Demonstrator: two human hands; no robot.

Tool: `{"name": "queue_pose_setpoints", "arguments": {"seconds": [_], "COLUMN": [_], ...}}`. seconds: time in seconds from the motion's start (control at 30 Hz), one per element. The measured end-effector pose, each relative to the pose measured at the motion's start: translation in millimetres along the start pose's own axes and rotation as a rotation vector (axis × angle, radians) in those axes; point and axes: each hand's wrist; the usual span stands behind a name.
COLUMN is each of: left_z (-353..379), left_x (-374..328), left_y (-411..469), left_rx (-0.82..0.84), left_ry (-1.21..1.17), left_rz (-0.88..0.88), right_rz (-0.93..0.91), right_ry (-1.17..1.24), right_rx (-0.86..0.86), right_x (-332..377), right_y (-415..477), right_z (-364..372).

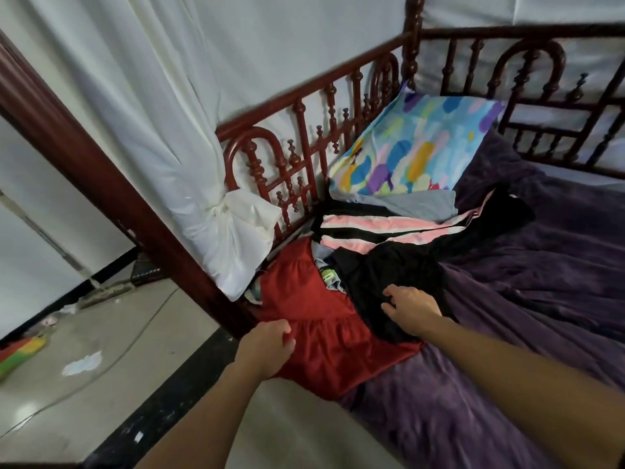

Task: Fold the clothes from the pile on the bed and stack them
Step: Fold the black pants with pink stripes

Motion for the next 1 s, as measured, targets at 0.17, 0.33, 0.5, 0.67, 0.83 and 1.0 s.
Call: {"name": "queue_pose_setpoints", "arguments": {"seconds": [0.17,0.33,0.5,0.67,0.83,1.0], "left_z": [-12.4,-11.5,-20.1,-14.9,3.3,9.1], "left_x": [22.0,28.5,35.9,46.9,54.1,58.2], "left_y": [57.6,119.6,200.8,279.3,318.3,339.7], "left_rx": [0.038,0.136,0.168,0.228,0.287,0.336], "left_ry": [-0.003,-0.005,0.026,0.059,0.05,0.03], "left_rz": [0.062,0.138,0.165,0.148,0.142,0.155], "right_rz": [0.072,0.176,0.21,0.15,0.242,0.368], "right_ry": [0.014,0.026,0.113,0.199,0.232,0.154], "right_rx": [0.029,0.071,0.092,0.026,0.011,0.039], "right_x": [13.8,8.0,18.7,47.5,61.2,39.2], "right_y": [36.7,100.3,204.3,328.3,417.3,424.8], "right_z": [10.6,19.5,36.7,55.2,79.7,94.6]}}
Point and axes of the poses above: each hand's wrist, its own y-axis towards the middle knuckle, its own z-axis out of the palm, x = y × z, and after that the axes turned 4 degrees about -z, right-handed
